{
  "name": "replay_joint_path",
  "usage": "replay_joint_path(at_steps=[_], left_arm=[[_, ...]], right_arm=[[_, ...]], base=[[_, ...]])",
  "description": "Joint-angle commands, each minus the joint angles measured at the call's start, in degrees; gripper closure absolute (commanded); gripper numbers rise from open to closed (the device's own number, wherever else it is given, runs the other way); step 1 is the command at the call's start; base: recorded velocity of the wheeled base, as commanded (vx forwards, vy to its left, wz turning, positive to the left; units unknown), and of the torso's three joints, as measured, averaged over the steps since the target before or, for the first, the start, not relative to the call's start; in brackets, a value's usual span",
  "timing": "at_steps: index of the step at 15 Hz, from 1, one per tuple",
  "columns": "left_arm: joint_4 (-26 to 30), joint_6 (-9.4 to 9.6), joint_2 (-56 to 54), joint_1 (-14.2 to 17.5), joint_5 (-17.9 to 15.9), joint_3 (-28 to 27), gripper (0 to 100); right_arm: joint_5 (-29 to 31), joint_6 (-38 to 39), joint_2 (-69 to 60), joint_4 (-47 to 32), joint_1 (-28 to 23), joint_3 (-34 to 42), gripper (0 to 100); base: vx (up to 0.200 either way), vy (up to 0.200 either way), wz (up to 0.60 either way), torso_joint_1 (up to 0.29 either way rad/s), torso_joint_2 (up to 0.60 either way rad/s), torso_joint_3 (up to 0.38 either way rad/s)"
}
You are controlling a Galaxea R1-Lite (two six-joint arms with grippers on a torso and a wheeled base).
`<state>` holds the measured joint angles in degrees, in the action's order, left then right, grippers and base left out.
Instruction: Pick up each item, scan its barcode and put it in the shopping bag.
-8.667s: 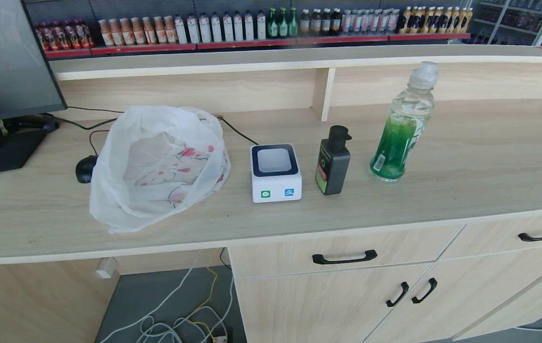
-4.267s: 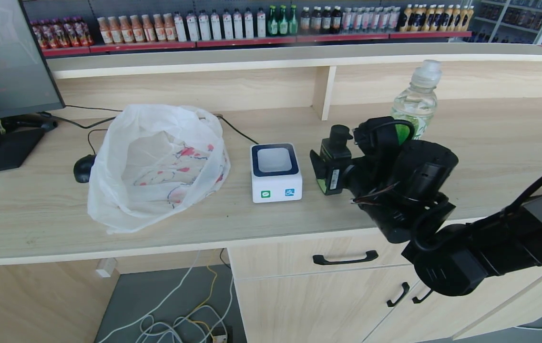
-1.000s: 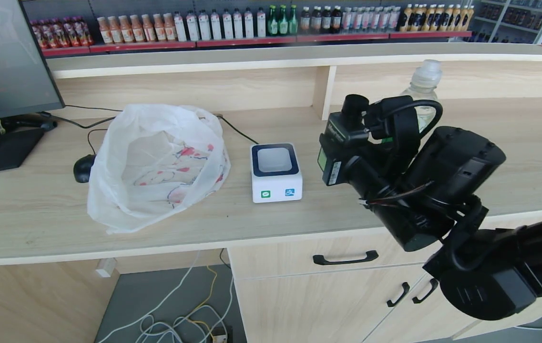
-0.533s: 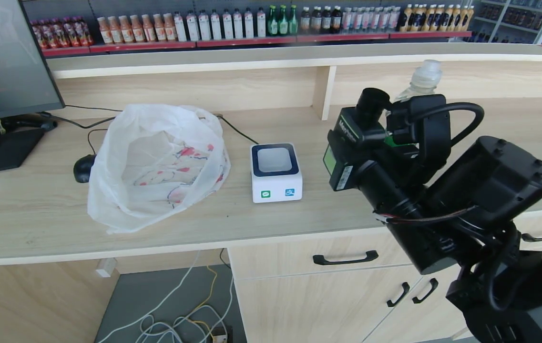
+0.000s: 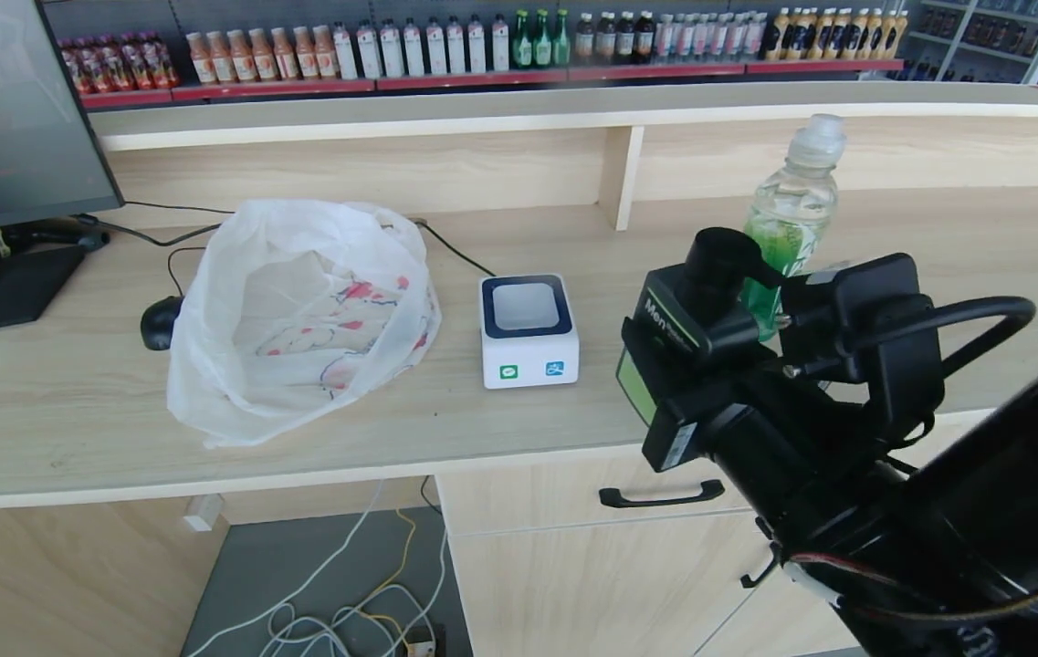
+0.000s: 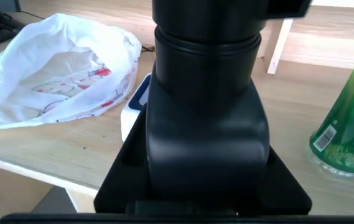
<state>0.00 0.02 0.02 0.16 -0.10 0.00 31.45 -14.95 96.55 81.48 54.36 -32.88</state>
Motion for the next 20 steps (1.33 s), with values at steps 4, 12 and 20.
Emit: replay_joint_path(at_steps=[4, 12, 20], left_arm=[[0.0, -0.02, 0.0, 0.0, 0.0, 0.0, 0], [0.0, 0.06, 0.0, 0.0, 0.0, 0.0, 0], [0.0, -0.02, 0.0, 0.0, 0.0, 0.0, 0]], right_arm=[[2.0, -0.4, -0.2, 1.8, 8.3, 4.5, 100], [5.9, -6.0, 2.9, 5.6, 15.6, 6.5, 100], [0.4, -27.9, -0.6, 8.5, 19.9, 13.5, 100]], base=[[0.0, 0.0, 0.0, 0.0, 0.0, 0.0], [0.0, 0.0, 0.0, 0.0, 0.0, 0.0], [0.0, 0.0, 0.0, 0.0, 0.0, 0.0]])
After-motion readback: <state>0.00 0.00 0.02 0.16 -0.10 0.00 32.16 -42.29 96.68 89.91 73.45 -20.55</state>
